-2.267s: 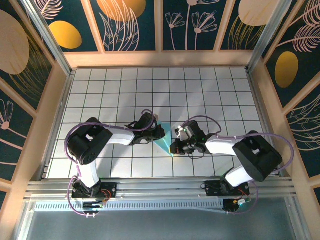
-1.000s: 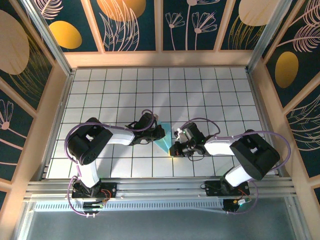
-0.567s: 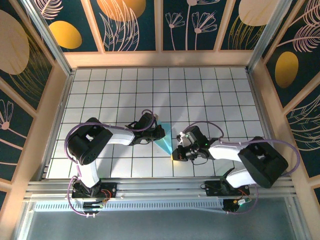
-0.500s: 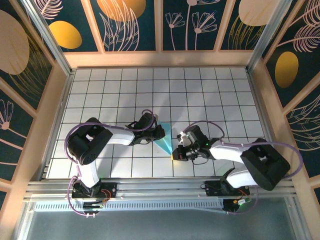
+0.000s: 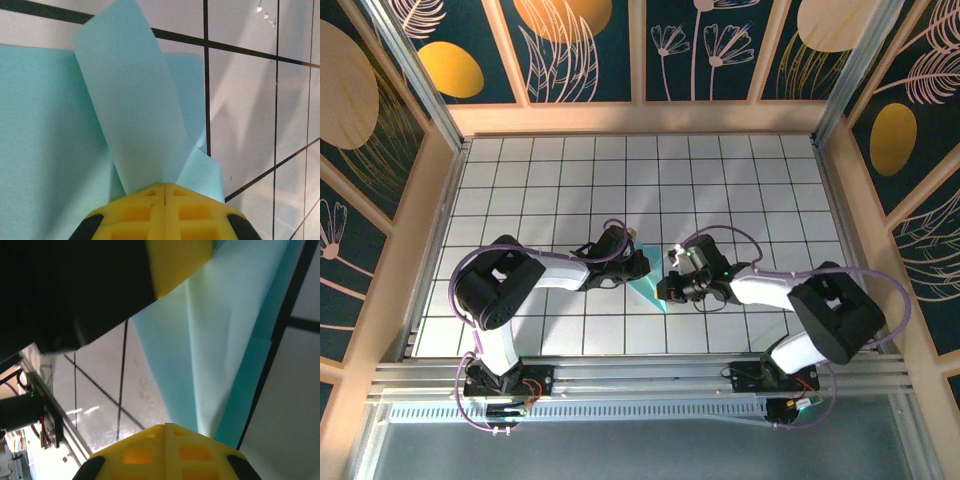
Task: Fold a paper plane with a square sheet of paper (fold left side to right side)
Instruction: Fourth fold the wing at the center of the table.
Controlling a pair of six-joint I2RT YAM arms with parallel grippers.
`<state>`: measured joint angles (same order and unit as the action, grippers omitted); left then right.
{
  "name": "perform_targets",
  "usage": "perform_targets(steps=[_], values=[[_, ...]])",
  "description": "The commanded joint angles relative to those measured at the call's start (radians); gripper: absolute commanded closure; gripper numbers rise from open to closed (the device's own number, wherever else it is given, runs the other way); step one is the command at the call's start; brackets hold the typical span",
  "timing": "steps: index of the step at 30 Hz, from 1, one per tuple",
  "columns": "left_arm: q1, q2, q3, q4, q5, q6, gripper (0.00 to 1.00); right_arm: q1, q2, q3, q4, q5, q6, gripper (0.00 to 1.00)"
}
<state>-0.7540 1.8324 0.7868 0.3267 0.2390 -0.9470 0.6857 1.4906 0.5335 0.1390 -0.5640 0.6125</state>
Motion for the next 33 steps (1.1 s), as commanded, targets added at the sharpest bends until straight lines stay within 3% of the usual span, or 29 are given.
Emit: perform_targets(steps=[1,18,27,33], values=[[-0.002,0.028,-0.026,-0.084,-0.038,-0.004,0.96,-0.011,0.041,0.029,0.056,0.044,0.012,1.00],[-0.002,0.011,-0.008,-0.074,-0.041,0.004,0.96,-0.011,0.107,-0.054,-0.030,0.088,-0.001,1.00],[-0.002,-0.148,-0.017,-0.027,-0.051,0.052,0.93,-0.011,0.147,-0.031,-0.104,0.155,0.003,1.00],[-0.009,-0.191,-0.102,0.098,0.028,0.004,0.95,-0.011,0.173,-0.012,-0.146,0.194,0.001,1.00]])
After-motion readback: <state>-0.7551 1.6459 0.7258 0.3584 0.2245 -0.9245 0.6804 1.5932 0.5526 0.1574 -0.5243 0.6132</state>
